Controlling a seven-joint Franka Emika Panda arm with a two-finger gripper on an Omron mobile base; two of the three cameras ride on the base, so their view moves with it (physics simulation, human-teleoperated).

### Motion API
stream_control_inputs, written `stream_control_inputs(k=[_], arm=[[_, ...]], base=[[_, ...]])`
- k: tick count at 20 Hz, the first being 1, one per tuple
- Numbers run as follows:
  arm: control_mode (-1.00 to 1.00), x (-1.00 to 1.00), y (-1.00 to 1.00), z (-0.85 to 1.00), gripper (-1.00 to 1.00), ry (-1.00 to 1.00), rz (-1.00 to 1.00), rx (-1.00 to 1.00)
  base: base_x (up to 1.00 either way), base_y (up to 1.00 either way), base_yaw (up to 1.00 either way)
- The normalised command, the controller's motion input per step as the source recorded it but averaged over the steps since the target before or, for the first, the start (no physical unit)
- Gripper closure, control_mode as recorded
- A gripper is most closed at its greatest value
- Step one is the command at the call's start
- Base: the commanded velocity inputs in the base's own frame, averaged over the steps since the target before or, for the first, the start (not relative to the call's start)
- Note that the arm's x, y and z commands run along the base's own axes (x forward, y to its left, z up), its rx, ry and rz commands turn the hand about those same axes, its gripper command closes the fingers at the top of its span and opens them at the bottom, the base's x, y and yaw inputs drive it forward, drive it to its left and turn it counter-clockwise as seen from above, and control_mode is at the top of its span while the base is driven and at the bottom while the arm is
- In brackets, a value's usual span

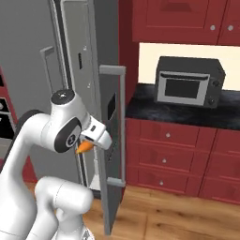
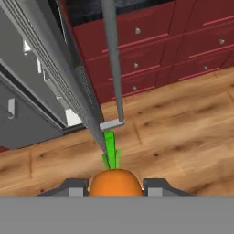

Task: Take the carrot and broccoli out of the freezer and place them in the tupperware container on the counter. Then put the tupperware containing the vegetables back in the freezer.

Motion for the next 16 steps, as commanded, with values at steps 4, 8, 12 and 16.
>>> stream_control_inputs(k=[4,8,12,16], arm=[[1.0,0.0,0.0,0.0,1.0,0.0,0.0,0.0],[1.0,0.0,0.0,0.0,1.0,0.0,0.0,0.0],[1.0,0.0,0.0,0.0,1.0,0.0,0.0,0.0],[1.0,0.0,0.0,0.0,1.0,0.0,0.0,0.0]], base=[[0.01,-1.0,-0.01],[0.32,-1.0,0.0],[0.71,-1.0,0.0],[0.86,-1.0,0.0]])
